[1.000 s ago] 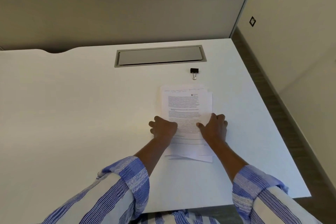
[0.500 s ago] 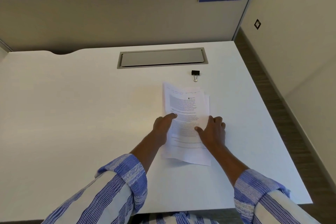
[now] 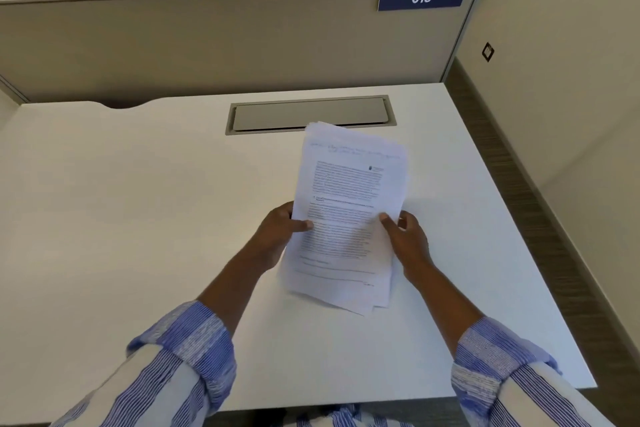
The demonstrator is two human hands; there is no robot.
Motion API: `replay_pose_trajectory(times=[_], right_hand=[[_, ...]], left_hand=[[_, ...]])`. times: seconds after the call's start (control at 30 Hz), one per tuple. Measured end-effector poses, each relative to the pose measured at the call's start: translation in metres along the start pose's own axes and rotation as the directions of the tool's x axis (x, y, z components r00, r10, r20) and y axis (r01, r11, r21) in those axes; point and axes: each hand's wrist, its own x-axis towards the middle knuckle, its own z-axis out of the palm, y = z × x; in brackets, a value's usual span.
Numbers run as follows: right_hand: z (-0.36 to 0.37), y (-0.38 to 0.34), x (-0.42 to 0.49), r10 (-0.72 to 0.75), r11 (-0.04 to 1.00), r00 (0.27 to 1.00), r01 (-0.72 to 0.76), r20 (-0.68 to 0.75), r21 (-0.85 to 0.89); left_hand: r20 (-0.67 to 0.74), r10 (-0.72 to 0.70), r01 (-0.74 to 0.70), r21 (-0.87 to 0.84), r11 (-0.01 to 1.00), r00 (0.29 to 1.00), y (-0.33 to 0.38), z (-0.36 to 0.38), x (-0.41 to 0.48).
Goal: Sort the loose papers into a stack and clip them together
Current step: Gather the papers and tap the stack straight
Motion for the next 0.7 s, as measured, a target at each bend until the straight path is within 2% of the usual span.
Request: replay_pose_trajectory(times=[0.07, 0.17, 0.33, 0.53, 0.6, 0.7], right_hand=[[0.002, -0.007, -0.001, 0.024, 0.981, 0.987, -0.054, 0.161, 0.186], [0.012, -0.019, -0.006, -0.032, 0.974, 0.967, -0.027, 0.254, 0.224], [0.031, -0.057, -0.031, -0.186, 0.952, 0.964, 0.130, 0.189, 0.277], [0.045, -0.103, -0.056, -0.430, 0.862, 0.900, 0.384, 0.076, 0.332], [0.053, -0.104, -0.060, -0.445, 0.846, 0.893, 0.394, 0.068, 0.361], [0.067, -0.092, -0.065, -0.414, 0.874, 0.905, 0.365, 0.098, 0.321]], left_hand=[[0.020, 0.011, -0.010, -0.035, 0.999, 1.000, 0.000, -0.015, -0.007], [-0.003, 0.076, -0.076, -0.025, 0.997, 0.997, 0.001, -0.031, -0.017], [-0.132, 0.236, -0.225, 0.097, 0.970, 0.963, 0.021, -0.051, -0.030], [-0.251, 0.429, -0.427, 0.065, 0.902, 0.868, 0.046, -0.074, -0.045], [-0.293, 0.443, -0.444, 0.067, 0.894, 0.847, 0.040, -0.078, -0.046], [-0.375, 0.399, -0.411, 0.050, 0.910, 0.837, 0.024, -0.077, -0.047]])
